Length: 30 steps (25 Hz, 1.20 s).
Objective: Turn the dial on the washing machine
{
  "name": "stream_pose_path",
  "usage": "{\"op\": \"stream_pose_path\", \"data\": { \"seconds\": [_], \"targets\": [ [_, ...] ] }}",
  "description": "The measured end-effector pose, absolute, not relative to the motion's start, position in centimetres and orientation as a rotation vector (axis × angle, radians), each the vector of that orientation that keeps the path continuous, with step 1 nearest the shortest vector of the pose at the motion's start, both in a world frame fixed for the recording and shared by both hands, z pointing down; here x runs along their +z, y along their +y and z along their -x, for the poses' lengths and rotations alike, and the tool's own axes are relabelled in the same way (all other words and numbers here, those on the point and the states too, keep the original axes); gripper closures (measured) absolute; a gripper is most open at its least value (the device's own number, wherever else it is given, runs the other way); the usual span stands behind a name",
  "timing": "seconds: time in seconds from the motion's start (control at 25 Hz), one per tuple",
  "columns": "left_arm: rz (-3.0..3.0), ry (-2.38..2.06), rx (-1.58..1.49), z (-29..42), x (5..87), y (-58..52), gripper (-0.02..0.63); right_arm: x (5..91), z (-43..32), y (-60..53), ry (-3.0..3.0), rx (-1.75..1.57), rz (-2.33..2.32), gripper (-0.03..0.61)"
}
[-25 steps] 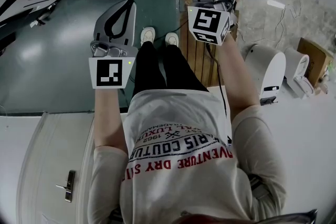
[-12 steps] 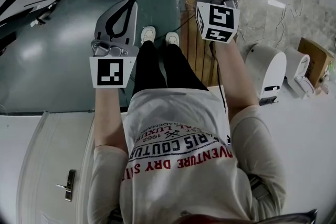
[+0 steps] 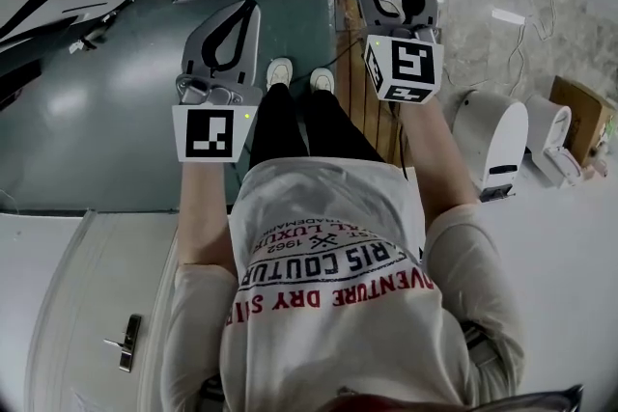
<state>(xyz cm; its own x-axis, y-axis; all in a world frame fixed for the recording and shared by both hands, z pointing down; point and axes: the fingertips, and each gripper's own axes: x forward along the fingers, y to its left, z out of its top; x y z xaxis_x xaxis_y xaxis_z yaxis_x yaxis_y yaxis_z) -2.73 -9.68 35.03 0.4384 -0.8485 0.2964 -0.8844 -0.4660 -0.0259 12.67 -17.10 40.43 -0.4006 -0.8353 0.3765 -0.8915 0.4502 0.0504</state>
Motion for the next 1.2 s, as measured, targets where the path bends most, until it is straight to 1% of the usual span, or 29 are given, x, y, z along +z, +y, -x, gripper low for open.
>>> {"op": "stream_pose_path", "data": {
  "seconds": [0.16,0.32,0.4,0.6,0.8,1.04,1.2],
  "targets": [
    [-2.554,-1.542,0.332,2.5,32.4,-9.1,0.598,37.5,-12.4,-15.1,-2.459,0.388,-1.451,0.376],
    [-2.584,-1.557,0.363,2.8,30.0,-7.9,0.598,34.2,-12.5,-13.1,-2.464,0.343,-1.433,0.497],
    [-2.583,-1.57,0.346,3.1,28.6,-7.7,0.598,32.0,-12.4,-12.2,-2.493,0.307,-1.423,0.531],
    [-2.627,-1.607,0.352,3.8,24.8,-7.1,0.597,26.5,-11.6,-10.6,-2.588,0.169,-1.393,0.548],
    [-2.637,-1.648,0.372,4.8,21.4,-6.9,0.598,22.0,-10.8,-10.0,-2.629,0.052,-1.405,0.551],
    [-2.675,-1.66,0.295,5.2,17.7,-6.0,0.598,18.3,-10.5,-8.9,-2.66,-0.036,-1.447,0.551],
    [-2.672,-1.676,0.376,5.5,17.3,-5.4,0.598,16.2,-10.3,-8.4,-2.677,-0.119,-1.475,0.551]
  ]
}}
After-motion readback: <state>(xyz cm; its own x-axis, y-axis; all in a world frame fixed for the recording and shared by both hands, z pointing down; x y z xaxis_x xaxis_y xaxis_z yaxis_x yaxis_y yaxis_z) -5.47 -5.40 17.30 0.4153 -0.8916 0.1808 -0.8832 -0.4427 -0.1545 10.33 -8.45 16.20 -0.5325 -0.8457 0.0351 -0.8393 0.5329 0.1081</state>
